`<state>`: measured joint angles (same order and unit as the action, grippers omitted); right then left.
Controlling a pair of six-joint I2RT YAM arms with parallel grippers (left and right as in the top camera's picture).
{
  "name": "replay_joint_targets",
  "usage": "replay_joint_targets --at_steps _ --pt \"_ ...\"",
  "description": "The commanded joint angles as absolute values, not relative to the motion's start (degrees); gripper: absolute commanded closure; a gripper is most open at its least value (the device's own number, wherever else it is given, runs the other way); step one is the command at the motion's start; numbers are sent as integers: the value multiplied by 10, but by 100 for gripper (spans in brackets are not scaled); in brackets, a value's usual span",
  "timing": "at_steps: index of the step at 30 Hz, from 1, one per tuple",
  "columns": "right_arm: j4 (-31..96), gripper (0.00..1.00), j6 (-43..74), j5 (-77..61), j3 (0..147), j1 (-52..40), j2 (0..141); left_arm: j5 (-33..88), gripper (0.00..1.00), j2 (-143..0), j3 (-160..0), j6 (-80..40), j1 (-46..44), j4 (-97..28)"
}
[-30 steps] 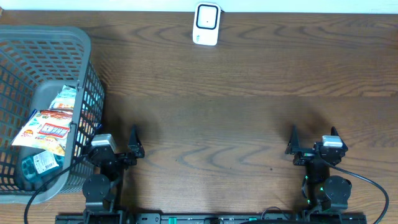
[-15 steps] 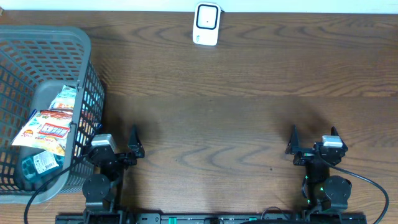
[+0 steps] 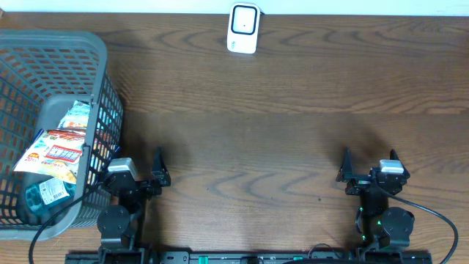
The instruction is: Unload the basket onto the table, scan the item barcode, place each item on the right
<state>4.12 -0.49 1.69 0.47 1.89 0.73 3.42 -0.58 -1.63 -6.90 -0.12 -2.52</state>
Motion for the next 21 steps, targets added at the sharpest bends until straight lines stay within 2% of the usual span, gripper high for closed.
replay_joint_targets --at_steps 1,9,21 --pt "45 1 -9 15 5 14 4 90 2 -2 -5 -83 -2 -36" --pt "45 1 -9 15 5 14 4 136 2 -2 -37 -152 -2 -36" --pt "45 1 -9 15 5 14 4 161 2 -86 -153 -160 -2 -49"
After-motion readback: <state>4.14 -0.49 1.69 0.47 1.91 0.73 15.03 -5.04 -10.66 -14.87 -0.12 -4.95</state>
